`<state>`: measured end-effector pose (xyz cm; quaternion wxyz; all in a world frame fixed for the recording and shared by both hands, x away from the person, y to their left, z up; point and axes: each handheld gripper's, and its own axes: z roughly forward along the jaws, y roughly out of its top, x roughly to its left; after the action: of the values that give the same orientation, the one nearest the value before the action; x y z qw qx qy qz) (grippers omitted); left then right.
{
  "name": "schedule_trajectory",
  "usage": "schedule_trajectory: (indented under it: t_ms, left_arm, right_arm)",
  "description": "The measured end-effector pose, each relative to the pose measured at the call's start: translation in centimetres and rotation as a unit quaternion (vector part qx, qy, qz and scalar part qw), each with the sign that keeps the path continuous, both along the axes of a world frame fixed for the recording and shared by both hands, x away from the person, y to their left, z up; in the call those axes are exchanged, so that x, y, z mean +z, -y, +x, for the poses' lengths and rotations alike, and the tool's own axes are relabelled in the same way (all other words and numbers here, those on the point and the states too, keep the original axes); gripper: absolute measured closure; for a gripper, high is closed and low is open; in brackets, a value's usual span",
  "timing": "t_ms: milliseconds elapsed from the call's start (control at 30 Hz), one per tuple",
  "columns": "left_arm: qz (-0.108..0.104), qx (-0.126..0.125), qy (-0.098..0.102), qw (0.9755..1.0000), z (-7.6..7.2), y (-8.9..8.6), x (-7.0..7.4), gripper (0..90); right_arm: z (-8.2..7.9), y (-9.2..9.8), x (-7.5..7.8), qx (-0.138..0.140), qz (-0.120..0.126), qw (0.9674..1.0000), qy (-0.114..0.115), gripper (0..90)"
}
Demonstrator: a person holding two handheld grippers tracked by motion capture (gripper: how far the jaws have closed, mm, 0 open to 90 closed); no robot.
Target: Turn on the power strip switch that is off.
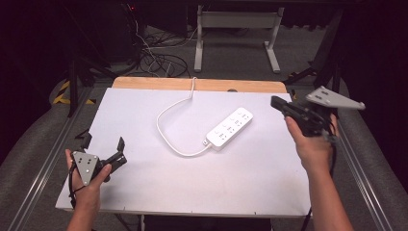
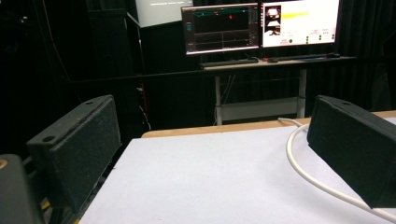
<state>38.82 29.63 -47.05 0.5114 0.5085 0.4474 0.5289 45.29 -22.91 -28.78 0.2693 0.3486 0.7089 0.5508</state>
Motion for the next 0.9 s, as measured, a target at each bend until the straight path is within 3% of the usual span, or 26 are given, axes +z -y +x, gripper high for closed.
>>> schedule_trajectory:
  t_ms: [100,233,267,300,333,400,433,500,533,567,600,633,667,700,733,767,800,833,900]
  left_arm:
    - [0.003,0.001,0.0,1.0,-0.2,-0.2,0.0,3.2]
    - [0.006,-0.002,0.002,1.0,-0.3,-0.1,0.0,3.7]
    - [0.005,-0.004,0.001,1.0,-0.3,-0.1,0.0,3.7]
    - [0.008,-0.005,0.001,1.0,-0.3,-0.1,0.0,3.7]
    - [0.011,-0.005,0.002,0.9999,-0.3,-0.1,0.0,3.7]
    - [0.011,-0.009,0.003,0.9999,-0.3,0.0,-0.1,3.7]
    - [0.011,-0.01,0.005,0.9999,-0.3,0.0,0.0,3.7]
    - [0.008,-0.012,0.005,0.9999,-0.3,0.0,0.0,3.7]
    - [0.006,-0.013,0.005,0.9999,-0.3,0.0,0.0,3.7]
    - [0.007,-0.012,0.005,0.9999,-0.3,0.0,0.0,3.7]
    - [0.008,-0.013,0.004,0.9999,-0.3,-0.1,0.0,3.7]
    - [0.006,-0.014,0.004,0.9999,-0.3,0.0,-0.1,3.7]
    - [0.005,-0.015,0.004,0.9999,-0.3,0.0,-0.1,3.7]
    - [0.005,-0.015,0.003,0.9999,-0.3,0.0,-0.1,3.7]
    - [0.007,-0.015,0.003,0.9999,-0.3,-0.1,0.0,3.7]
    - [0.007,-0.015,0.003,0.9999,-0.3,-0.1,0.0,3.7]
    - [0.006,-0.017,0.002,0.9998,-0.3,0.0,0.0,3.7]
    - [0.008,-0.017,0.002,0.9998,-0.3,0.0,0.0,3.7]
    - [0.007,-0.019,0.002,0.9998,-0.3,0.0,0.0,3.7]
  right_arm:
    - [2.0,-2.5,0.9,0.004,-0.041,0.9988,-0.026,90.0]
    - [4.0,-4.9,0.7,0.012,-0.065,0.996,-0.061,90.0]
    - [5.3,-6.6,0.0,0.018,-0.089,0.9927,-0.08,90.0]
    - [5.3,-6.6,0.0,0.018,-0.089,0.9927,-0.08,90.0]
    - [6.4,-8.2,-0.8,0.025,-0.103,0.9894,-0.099,90.0]
    - [6.9,-9.0,-1.3,0.026,-0.108,0.988,-0.108,90.0]
    - [7.7,-10.3,-2.4,0.035,-0.125,0.9842,-0.121,90.0]
    - [8.5,-11.3,-3.6,0.042,-0.131,0.9811,-0.137,90.0]
    - [8.5,-11.3,-3.6,0.042,-0.131,0.9811,-0.137,90.0]
    - [8.8,-11.7,-4.3,0.043,-0.134,0.9791,-0.147,90.0]
    - [9.4,-12.6,-5.7,0.044,-0.153,0.9735,-0.165,90.0]
    - [9.6,-12.9,-6.4,0.043,-0.162,0.9705,-0.174,90.0]
    - [9.8,-13.1,-7.1,0.043,-0.167,0.968,-0.182,90.0]
    - [9.8,-13.1,-7.1,0.043,-0.167,0.968,-0.182,90.0]
    - [10.2,-13.5,-8.5,0.043,-0.187,0.9607,-0.201,90.0]
    - [10.2,-13.5,-8.5,0.043,-0.187,0.9607,-0.201,90.0]
    - [10.7,-13.7,-10.0,0.041,-0.2,0.9531,-0.223,90.0]
    - [10.7,-13.7,-10.0,0.041,-0.2,0.9531,-0.223,90.0]
    - [10.9,-13.8,-11.1,0.037,-0.21,0.9485,-0.234,90.0]
